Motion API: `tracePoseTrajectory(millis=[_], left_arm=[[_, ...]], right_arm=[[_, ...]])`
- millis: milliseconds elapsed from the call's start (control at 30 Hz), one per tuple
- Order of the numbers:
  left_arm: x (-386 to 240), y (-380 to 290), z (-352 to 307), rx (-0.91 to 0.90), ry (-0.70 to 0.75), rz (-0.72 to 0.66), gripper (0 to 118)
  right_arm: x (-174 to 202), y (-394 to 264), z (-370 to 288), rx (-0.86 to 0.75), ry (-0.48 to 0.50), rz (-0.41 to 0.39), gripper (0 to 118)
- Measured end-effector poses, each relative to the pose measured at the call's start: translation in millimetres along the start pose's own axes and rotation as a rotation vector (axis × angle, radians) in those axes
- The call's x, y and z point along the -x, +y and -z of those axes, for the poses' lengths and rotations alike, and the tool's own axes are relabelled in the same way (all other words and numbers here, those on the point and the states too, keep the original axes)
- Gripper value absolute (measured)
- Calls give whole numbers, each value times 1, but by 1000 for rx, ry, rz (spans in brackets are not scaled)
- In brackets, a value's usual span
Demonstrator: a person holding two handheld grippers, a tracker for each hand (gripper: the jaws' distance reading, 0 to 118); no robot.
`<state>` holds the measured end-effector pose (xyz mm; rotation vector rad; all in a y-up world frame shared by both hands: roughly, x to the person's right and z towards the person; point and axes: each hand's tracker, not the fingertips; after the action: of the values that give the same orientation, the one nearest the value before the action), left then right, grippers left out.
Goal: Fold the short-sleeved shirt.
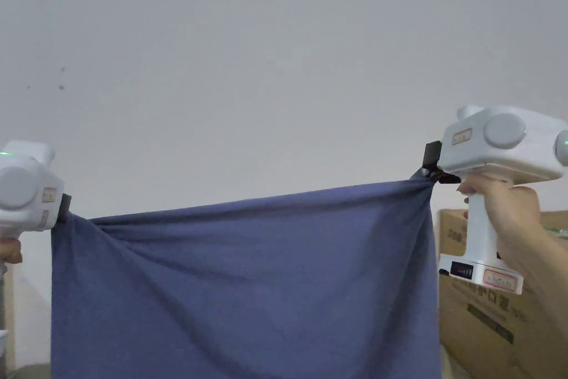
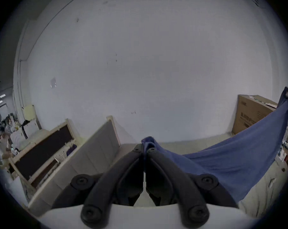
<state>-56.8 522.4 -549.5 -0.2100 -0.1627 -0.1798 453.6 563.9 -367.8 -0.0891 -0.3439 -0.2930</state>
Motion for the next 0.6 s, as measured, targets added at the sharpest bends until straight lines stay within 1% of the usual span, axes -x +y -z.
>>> tracePoseTrajectory(millis=[133,167,300,367,433,533,600], left_arm=[[3,43,17,-116,27,-30,0],[2,53,23,-126,33,-26,0],[-10,59,49,-173,53,-37,0],[-22,45,66,-190,66,-38,0],[-34,19,88,-172,70,-13,0],[-52,-37,129,-67,79,56,0],[-63,-79,156,17,69,61,0]], right_arm=[[3,32,18,-49,-24,14,0],[4,37,24,-46,-21,4,0],[1,28,46,-52,-33,-25,0],[-6,12,63,-33,-33,-26,0],[-16,-13,84,26,-43,-25,0],[-33,-68,121,138,-59,-44,0],[-46,-110,144,196,-57,-32,0]])
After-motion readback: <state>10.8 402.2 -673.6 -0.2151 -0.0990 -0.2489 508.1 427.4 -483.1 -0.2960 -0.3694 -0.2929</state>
